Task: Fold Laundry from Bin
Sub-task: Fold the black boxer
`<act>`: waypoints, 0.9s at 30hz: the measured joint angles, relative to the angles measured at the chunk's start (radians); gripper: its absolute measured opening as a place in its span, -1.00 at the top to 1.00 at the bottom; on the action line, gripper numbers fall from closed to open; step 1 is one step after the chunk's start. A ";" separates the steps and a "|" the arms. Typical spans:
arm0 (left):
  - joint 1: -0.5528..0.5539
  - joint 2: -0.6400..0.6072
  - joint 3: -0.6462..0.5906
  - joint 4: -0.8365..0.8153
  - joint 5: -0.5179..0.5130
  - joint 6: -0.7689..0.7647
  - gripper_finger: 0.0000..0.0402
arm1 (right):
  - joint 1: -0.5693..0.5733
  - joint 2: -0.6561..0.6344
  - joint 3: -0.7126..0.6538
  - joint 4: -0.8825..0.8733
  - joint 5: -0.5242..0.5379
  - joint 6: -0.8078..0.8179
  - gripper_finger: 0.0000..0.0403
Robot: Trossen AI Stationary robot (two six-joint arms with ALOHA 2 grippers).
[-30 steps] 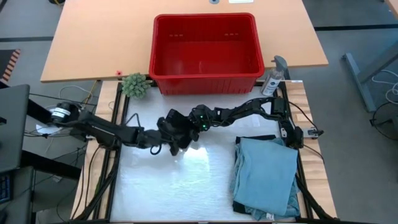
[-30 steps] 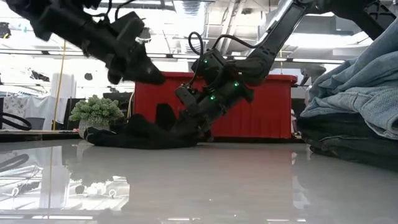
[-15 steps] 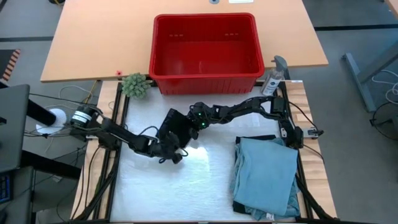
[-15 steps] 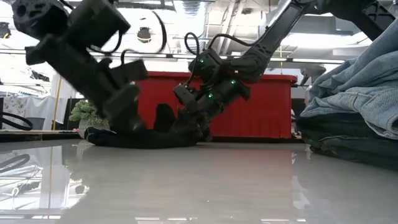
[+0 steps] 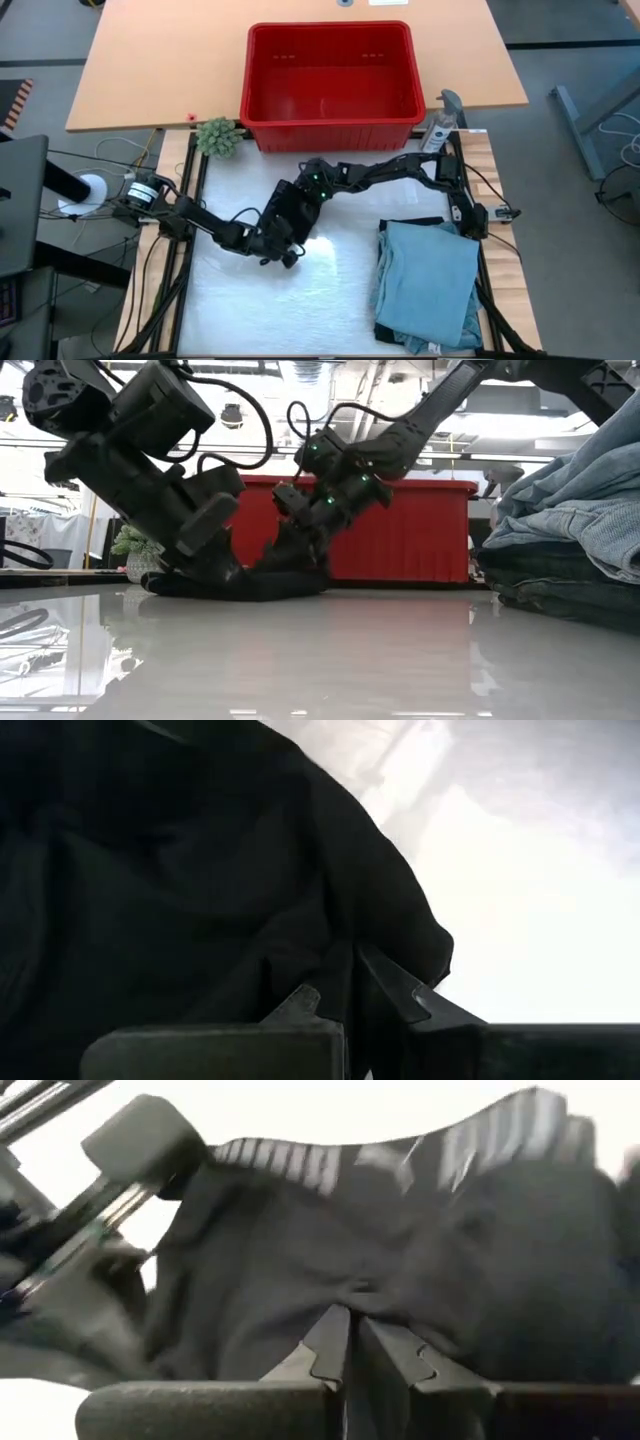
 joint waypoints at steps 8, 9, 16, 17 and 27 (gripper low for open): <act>-0.047 0.003 -0.001 0.010 0.018 -0.052 1.00 | -0.061 0.002 0.092 -0.060 0.036 -0.104 0.74; -0.055 0.003 -0.001 0.010 0.018 -0.063 1.00 | -0.071 0.004 0.093 -0.062 0.036 -0.104 0.74; -0.102 0.003 -0.003 0.014 0.020 -0.094 1.00 | -0.121 0.000 0.099 -0.112 -0.186 -0.107 0.74; -0.106 0.003 -0.003 0.014 0.020 -0.095 1.00 | -0.123 0.000 0.099 -0.131 -0.205 -0.112 0.74; -0.140 -0.077 -0.009 -0.037 0.077 -0.047 1.00 | -0.175 -0.133 0.098 -0.335 -0.221 -0.334 0.70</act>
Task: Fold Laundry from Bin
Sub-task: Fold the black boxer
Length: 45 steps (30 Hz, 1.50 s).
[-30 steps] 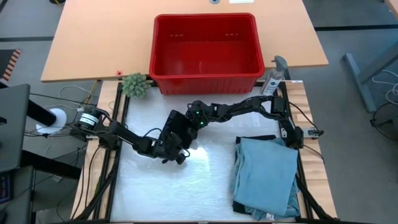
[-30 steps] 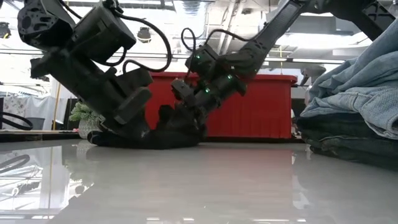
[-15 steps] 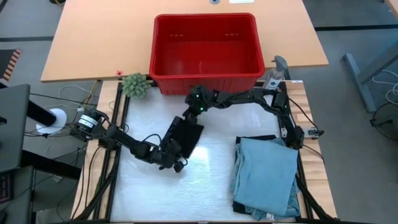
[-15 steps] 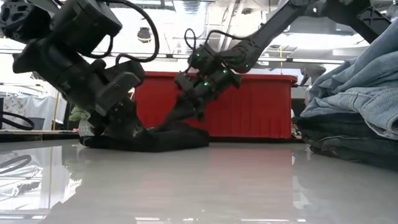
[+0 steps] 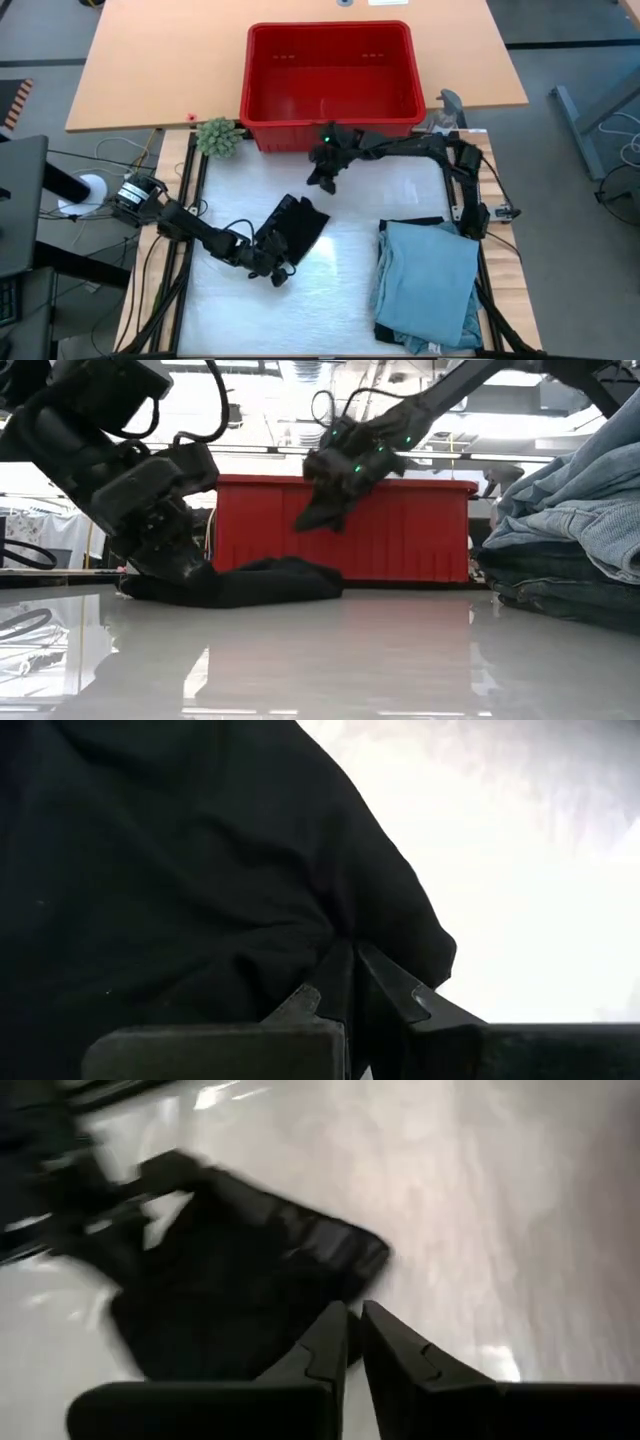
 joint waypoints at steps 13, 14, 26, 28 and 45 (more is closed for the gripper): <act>0.000 -0.249 -0.003 -0.077 0.170 0.137 0.66 | 0.074 -0.104 -0.023 -0.247 0.047 -0.024 -0.25; 0.000 -0.274 -0.002 -0.086 0.180 0.128 0.59 | 0.087 -0.097 -0.022 -0.209 0.050 0.008 -0.32; -0.019 -0.501 0.001 -0.461 0.047 -0.223 0.17 | 0.183 -0.008 -0.020 -0.051 0.266 0.114 -0.42; -0.033 -0.504 0.001 -0.486 -0.022 -0.260 0.17 | 0.188 0.009 -0.023 -0.056 0.263 0.139 -0.42; -0.178 -0.396 0.003 -0.659 -0.313 -0.884 0.17 | 0.245 0.180 -0.017 0.092 0.254 0.255 -0.42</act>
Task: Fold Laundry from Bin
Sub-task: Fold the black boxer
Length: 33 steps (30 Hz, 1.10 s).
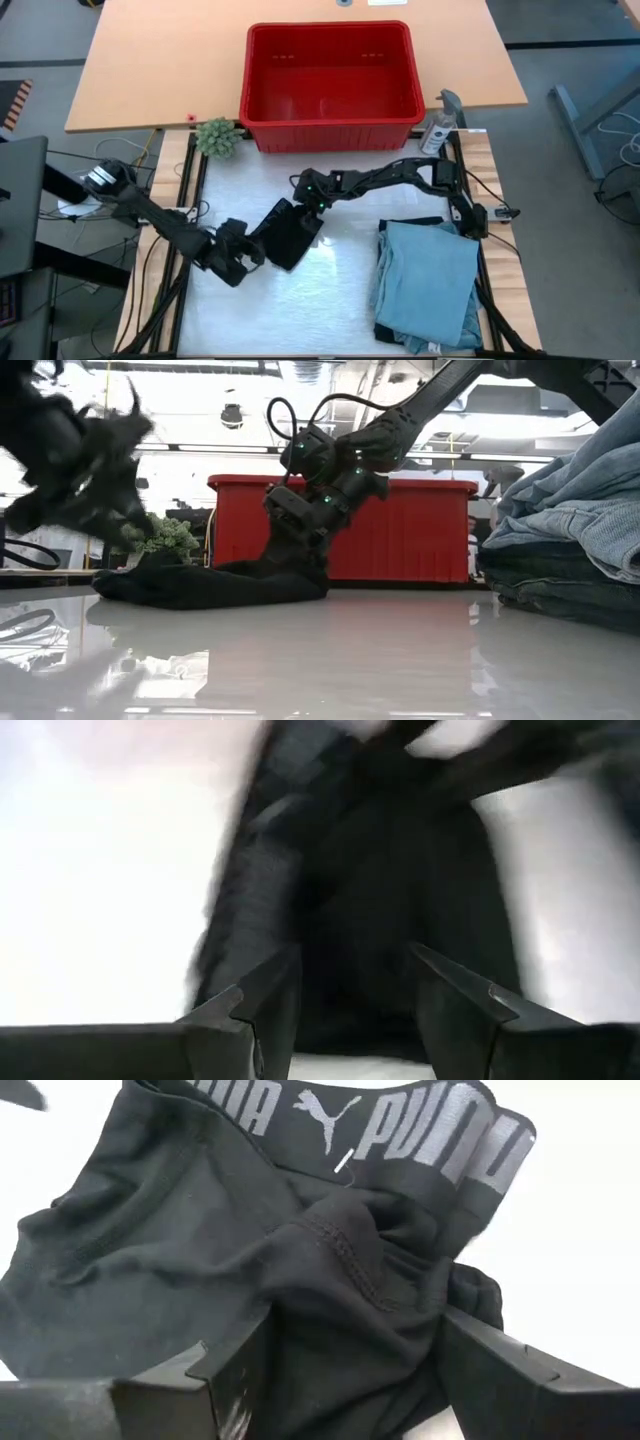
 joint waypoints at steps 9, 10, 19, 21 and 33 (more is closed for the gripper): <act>-0.100 0.223 -0.001 0.101 -0.092 -0.597 0.17 | 0.000 -0.002 -0.002 0.009 0.014 0.010 -0.42; -0.111 0.228 -0.001 0.104 -0.092 -0.647 0.17 | 0.000 -0.002 -0.002 0.010 0.014 0.012 -0.42; -0.158 0.114 -0.001 0.052 -0.062 -0.686 0.17 | 0.000 -0.001 -0.004 0.022 0.023 0.015 -0.42; -0.160 0.044 0.000 -0.036 -0.020 -0.613 0.17 | 0.000 -0.001 -0.004 0.021 0.022 0.015 -0.42; -0.193 -0.275 -0.001 -0.224 -0.048 -0.614 0.17 | -0.025 -0.004 0.033 0.024 0.002 0.015 -0.42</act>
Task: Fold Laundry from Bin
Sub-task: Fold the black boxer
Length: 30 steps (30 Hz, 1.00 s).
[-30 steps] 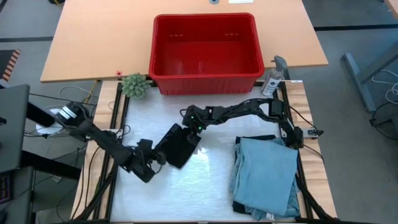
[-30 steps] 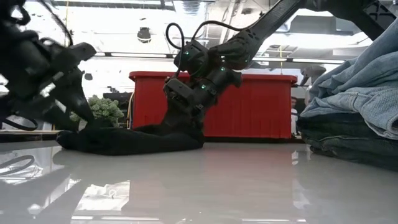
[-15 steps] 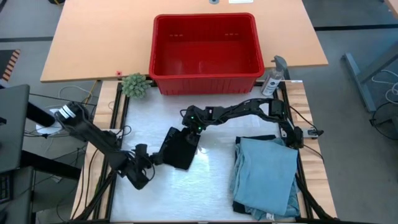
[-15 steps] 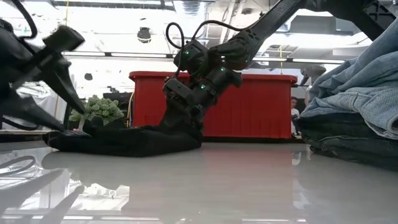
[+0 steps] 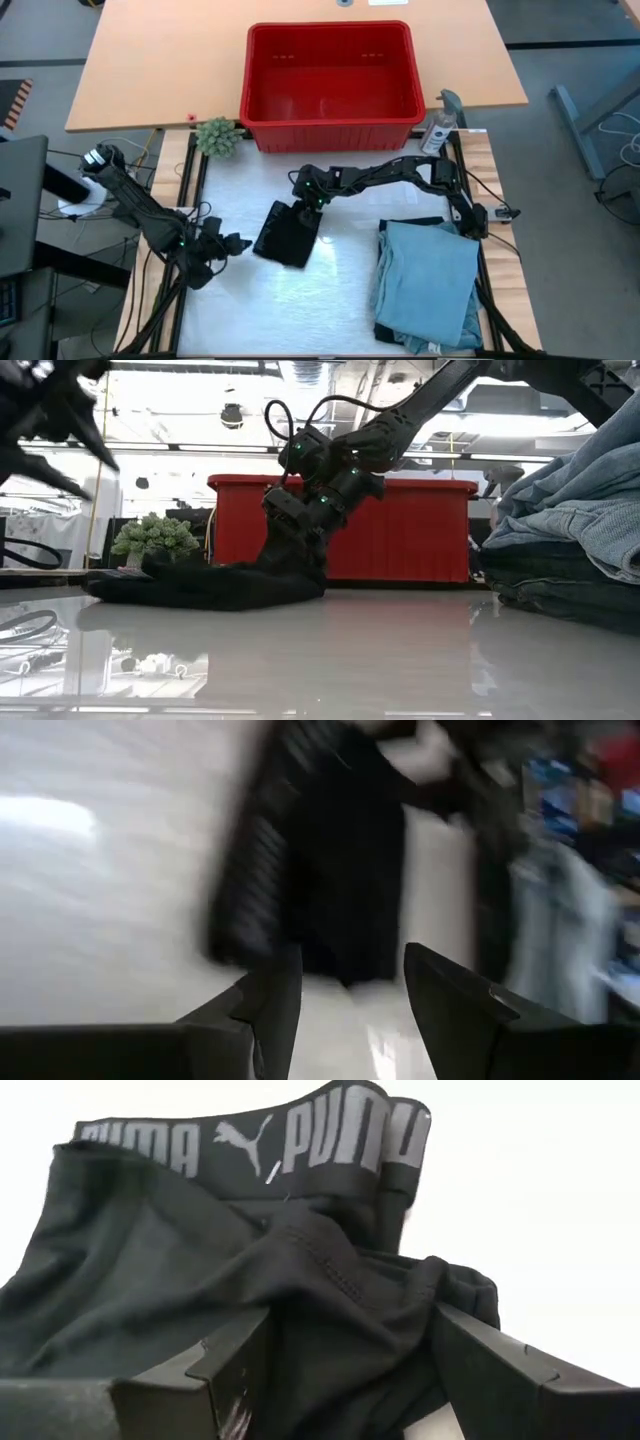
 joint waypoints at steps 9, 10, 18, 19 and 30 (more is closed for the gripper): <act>0.099 0.025 0.000 -0.165 -0.027 0.122 0.17 | -0.030 0.000 0.014 0.003 0.000 -0.008 -0.42; 0.122 0.024 0.000 -0.177 -0.032 0.121 0.17 | -0.030 0.000 0.014 0.005 0.000 -0.008 -0.42; 0.171 0.018 0.000 0.227 0.038 0.335 0.17 | -0.016 -0.001 0.016 0.006 -0.008 0.015 -0.42; 0.170 0.018 0.000 0.260 0.029 0.358 0.17 | -0.014 -0.001 0.016 0.012 -0.024 0.014 -0.42; 0.157 0.076 0.000 0.342 0.053 0.442 0.17 | -0.024 -0.006 0.129 -0.048 -0.160 -0.027 -0.42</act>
